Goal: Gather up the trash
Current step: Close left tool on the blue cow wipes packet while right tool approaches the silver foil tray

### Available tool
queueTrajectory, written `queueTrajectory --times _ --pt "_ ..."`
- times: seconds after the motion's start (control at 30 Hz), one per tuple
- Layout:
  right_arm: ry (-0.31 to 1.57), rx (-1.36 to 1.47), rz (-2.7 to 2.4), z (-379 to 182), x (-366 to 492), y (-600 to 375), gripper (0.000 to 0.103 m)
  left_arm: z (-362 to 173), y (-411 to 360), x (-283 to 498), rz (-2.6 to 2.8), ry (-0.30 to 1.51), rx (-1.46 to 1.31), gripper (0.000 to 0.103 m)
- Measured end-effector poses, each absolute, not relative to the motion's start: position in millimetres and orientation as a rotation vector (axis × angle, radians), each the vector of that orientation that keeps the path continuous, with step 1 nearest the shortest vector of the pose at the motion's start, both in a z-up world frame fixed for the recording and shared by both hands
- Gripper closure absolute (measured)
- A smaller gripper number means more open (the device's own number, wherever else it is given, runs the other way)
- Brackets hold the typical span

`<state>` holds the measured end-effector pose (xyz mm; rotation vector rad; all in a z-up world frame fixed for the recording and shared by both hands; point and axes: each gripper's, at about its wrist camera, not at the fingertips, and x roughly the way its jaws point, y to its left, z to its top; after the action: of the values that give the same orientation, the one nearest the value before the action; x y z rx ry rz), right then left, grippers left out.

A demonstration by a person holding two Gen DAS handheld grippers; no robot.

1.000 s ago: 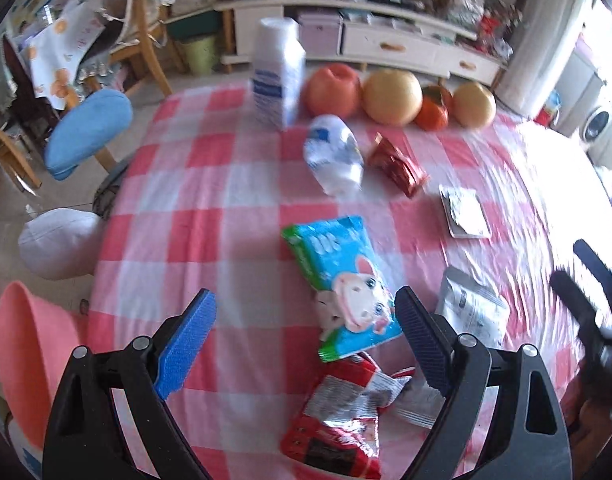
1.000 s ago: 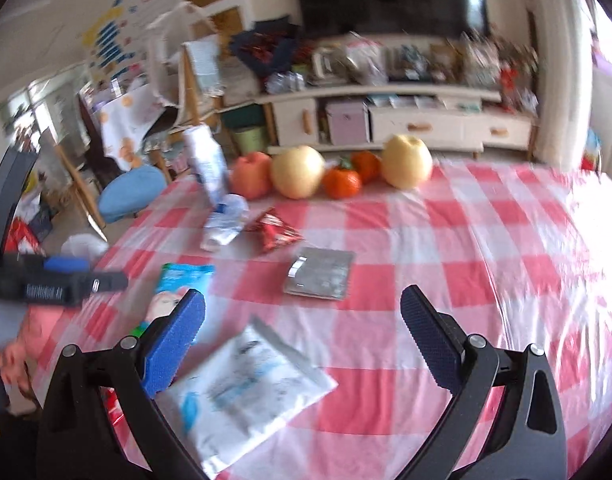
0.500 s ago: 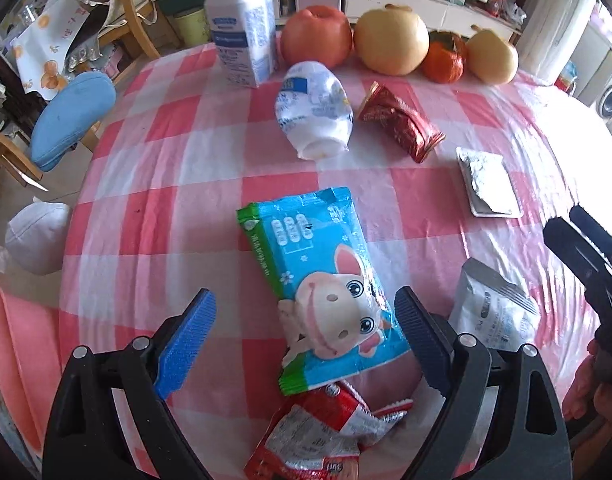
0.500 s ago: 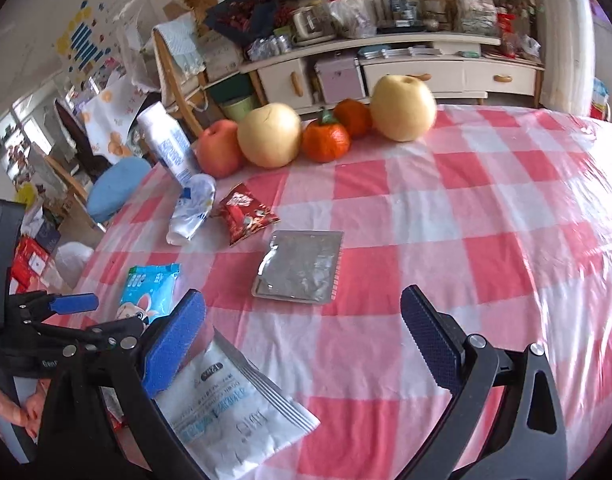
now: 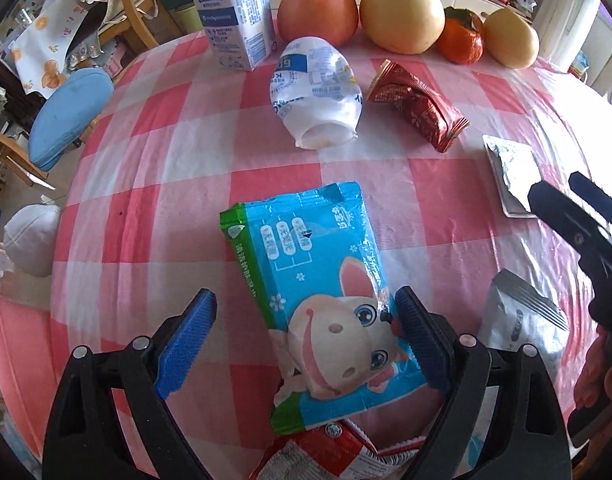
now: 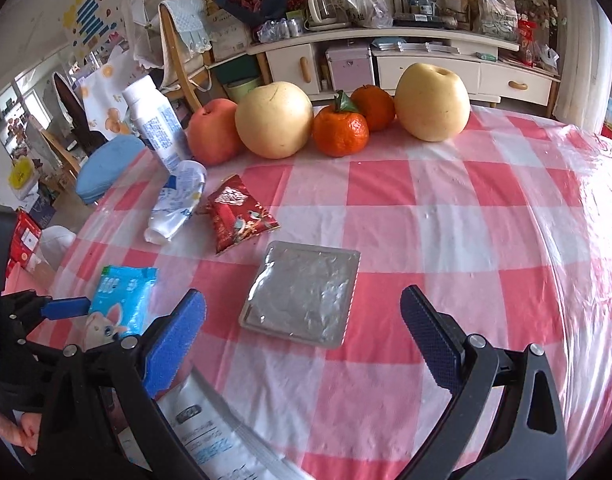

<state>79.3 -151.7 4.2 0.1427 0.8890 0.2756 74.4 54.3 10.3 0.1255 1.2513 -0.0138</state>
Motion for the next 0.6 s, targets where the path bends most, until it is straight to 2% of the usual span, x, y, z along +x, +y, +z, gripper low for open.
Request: queueTrajectory --times 0.23,0.6 --pt "0.895 0.099 0.272 -2 88 -145 0.005 10 56 78 -0.015 1.244 0.115 0.013" --pt "0.898 -0.009 0.261 -8 91 -128 0.007 12 52 74 -0.068 1.223 0.086 0.034"
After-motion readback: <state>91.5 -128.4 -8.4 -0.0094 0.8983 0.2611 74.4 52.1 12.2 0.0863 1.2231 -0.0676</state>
